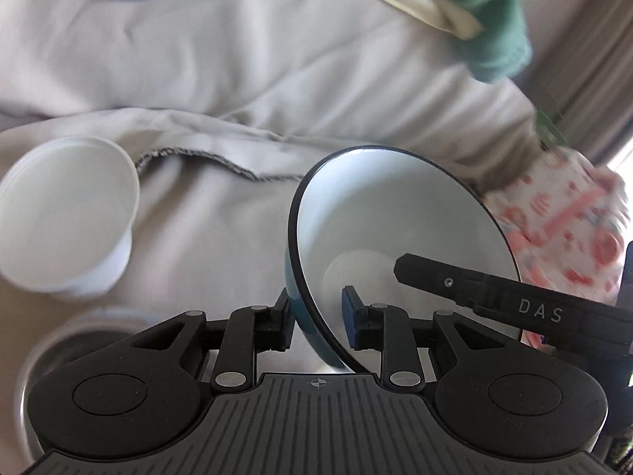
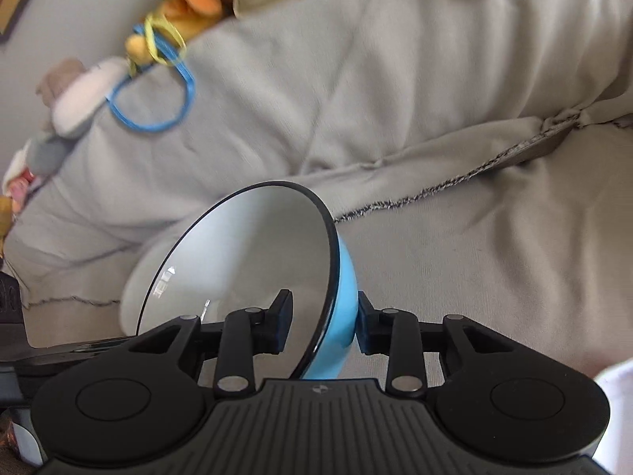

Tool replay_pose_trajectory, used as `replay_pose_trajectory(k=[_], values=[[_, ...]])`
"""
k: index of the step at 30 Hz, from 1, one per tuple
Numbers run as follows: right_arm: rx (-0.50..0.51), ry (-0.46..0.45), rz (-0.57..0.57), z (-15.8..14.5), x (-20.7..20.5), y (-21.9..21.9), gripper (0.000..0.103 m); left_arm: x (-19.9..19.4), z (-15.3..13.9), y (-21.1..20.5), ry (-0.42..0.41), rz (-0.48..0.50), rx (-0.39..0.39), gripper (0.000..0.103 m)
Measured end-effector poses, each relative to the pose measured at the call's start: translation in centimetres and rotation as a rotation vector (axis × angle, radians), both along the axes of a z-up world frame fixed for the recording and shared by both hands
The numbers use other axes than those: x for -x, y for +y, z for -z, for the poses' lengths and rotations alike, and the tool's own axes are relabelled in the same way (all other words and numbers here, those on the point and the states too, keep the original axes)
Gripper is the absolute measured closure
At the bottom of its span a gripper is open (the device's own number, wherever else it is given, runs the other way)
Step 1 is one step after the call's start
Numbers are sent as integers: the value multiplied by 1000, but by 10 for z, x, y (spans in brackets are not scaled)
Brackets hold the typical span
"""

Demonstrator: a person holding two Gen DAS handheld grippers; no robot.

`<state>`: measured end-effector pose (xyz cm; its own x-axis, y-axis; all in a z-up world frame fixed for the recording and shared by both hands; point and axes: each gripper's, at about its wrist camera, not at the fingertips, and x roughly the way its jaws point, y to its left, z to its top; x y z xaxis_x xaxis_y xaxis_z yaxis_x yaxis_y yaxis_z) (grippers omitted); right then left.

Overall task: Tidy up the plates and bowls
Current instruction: 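Lift the blue bowl and lower it into the yellow-rimmed bowl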

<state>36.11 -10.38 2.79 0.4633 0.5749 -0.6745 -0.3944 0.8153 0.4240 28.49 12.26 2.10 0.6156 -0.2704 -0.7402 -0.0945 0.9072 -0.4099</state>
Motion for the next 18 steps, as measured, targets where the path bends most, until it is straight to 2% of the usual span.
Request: replay_pose_trajectory(k=[4, 8, 13, 18], values=[[8, 28, 20, -6, 39, -22, 70, 24, 4, -18, 39, 52, -1, 72], [69, 79, 42, 12, 67, -34, 70, 41, 24, -31, 90, 111, 3, 72], [107, 168, 60, 43, 77, -35, 70, 48, 44, -32, 126, 135, -27, 72], [149, 184, 71, 60, 79, -28, 71, 47, 55, -26, 145, 125, -23, 73]])
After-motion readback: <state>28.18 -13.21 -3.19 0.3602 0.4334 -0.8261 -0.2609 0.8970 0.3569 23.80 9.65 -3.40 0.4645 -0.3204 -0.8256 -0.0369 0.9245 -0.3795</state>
